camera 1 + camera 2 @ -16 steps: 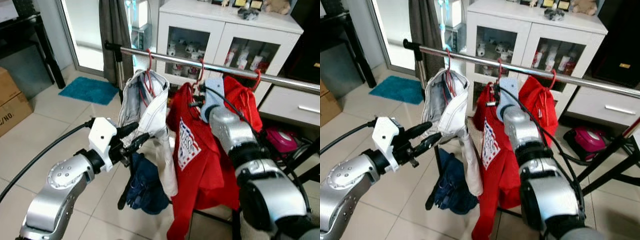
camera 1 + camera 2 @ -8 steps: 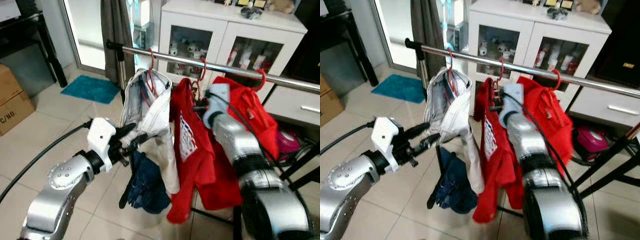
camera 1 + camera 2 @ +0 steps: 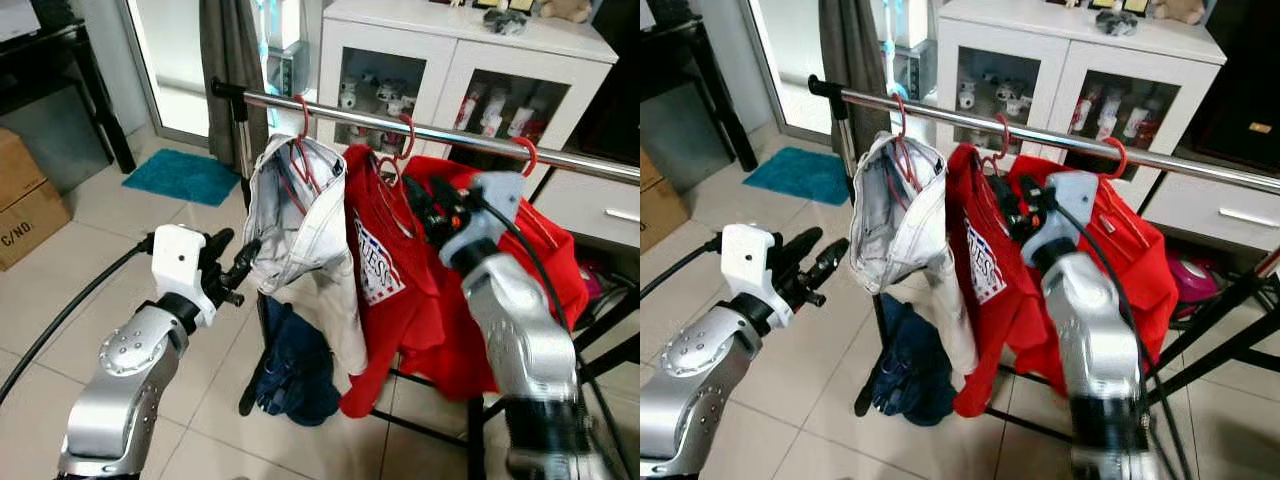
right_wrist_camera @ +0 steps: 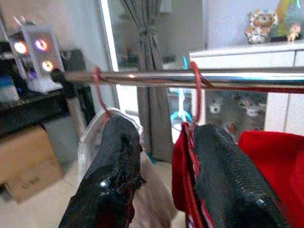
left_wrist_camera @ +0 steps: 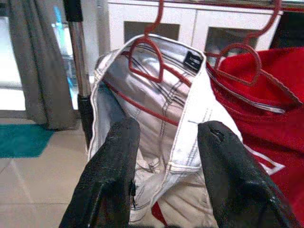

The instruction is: Hang hanger

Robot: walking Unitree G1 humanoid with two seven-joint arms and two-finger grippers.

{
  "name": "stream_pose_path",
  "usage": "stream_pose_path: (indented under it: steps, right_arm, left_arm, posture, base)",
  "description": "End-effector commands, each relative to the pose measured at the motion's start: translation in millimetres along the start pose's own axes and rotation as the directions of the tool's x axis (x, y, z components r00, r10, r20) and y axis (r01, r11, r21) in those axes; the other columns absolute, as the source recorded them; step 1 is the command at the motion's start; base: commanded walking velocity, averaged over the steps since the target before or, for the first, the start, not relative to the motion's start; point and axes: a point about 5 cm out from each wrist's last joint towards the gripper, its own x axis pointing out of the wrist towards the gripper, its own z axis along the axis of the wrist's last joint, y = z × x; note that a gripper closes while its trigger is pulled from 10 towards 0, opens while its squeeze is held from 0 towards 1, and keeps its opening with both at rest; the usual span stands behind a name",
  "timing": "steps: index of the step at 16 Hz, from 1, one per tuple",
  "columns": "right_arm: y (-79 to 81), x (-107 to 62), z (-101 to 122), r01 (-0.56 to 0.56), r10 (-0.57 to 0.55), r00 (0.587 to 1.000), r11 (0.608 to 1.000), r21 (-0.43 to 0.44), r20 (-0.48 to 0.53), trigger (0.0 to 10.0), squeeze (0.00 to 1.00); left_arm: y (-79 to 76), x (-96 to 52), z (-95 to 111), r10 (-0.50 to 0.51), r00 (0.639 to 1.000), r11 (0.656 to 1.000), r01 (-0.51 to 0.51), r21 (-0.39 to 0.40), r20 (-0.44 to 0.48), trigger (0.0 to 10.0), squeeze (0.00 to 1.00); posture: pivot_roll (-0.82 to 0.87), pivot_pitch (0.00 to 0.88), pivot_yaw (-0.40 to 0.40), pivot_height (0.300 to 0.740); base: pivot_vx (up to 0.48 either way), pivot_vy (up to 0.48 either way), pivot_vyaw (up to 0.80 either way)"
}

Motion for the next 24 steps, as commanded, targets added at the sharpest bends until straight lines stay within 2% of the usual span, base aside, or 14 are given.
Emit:
stream_pose_path:
  steps: [1,3,8,10,11,12,14,24]
  right_arm:
    - [4.3,-4.0,4.0,-0.005,0.005,1.000,1.000,0.004,0.027,10.0,1.00]
    - [11.2,-9.7,-2.6,0.009,-0.009,1.000,1.000,-0.010,0.001,10.0,1.00]
    - [13.7,-10.5,-10.1,0.040,-0.041,0.999,0.999,-0.027,-0.029,10.0,1.00]
    - [18.2,-14.4,-27.1,0.030,-0.042,0.989,0.996,-0.085,-0.141,10.0,0.99]
    - [20.0,-19.5,-30.6,0.010,-0.023,0.990,0.996,-0.092,-0.140,10.0,0.07]
    - [21.2,-24.0,-33.6,0.004,-0.015,0.990,0.997,-0.078,-0.140,10.0,0.00]
    - [25.6,-28.3,-42.4,-0.020,0.005,0.983,0.997,-0.076,-0.185,10.0,0.00]
    - [25.6,-28.3,-42.4,-0.020,0.005,0.983,0.997,-0.076,-0.185,10.0,0.00]
  left_arm:
    - [-0.5,1.8,1.3,0.015,1.000,1.000,-0.015,0.010,0.009,10.0,0.00]
    - [-3.5,2.0,2.8,0.019,1.000,1.000,-0.019,0.014,0.020,10.0,0.00]
    - [-8.3,1.7,1.2,0.017,1.000,1.000,-0.017,0.023,0.019,10.0,0.00]
    - [-5.9,-1.8,-0.6,0.046,0.999,0.999,-0.046,-0.003,0.015,10.0,0.00]
    - [-5.9,-2.7,-1.5,0.046,0.999,0.999,-0.046,0.008,0.010,10.0,0.00]
    - [-6.4,-3.7,-2.0,0.044,0.999,0.998,-0.044,0.035,0.011,10.0,0.00]
    - [-5.6,-5.0,-3.8,0.064,0.998,0.998,-0.064,0.019,0.013,10.0,0.00]
    - [-5.6,-5.0,-3.8,0.064,0.998,0.998,-0.064,0.019,0.013,10.0,0.00]
  posture:
    - [-0.04,0.000,-0.032,0.727]
    - [-0.04,0.000,-0.030,0.727]
    - [-0.03,0.000,-0.033,0.727]
    - [-0.03,0.000,-0.031,0.727]
    - [-0.03,0.000,-0.031,0.727]
    - [-0.03,0.000,-0.032,0.727]
    - [-0.03,0.000,-0.032,0.727]
    - [-0.03,0.000,-0.032,0.727]
  base:
    - [0.000,0.000,0.00]
    - [0.000,0.000,0.00]
    - [0.000,-0.200,0.00]
    - [0.000,0.000,0.00]
    - [0.000,0.000,0.00]
    - [0.000,0.000,0.00]
    - [0.000,0.000,0.00]
    - [0.000,0.000,0.00]
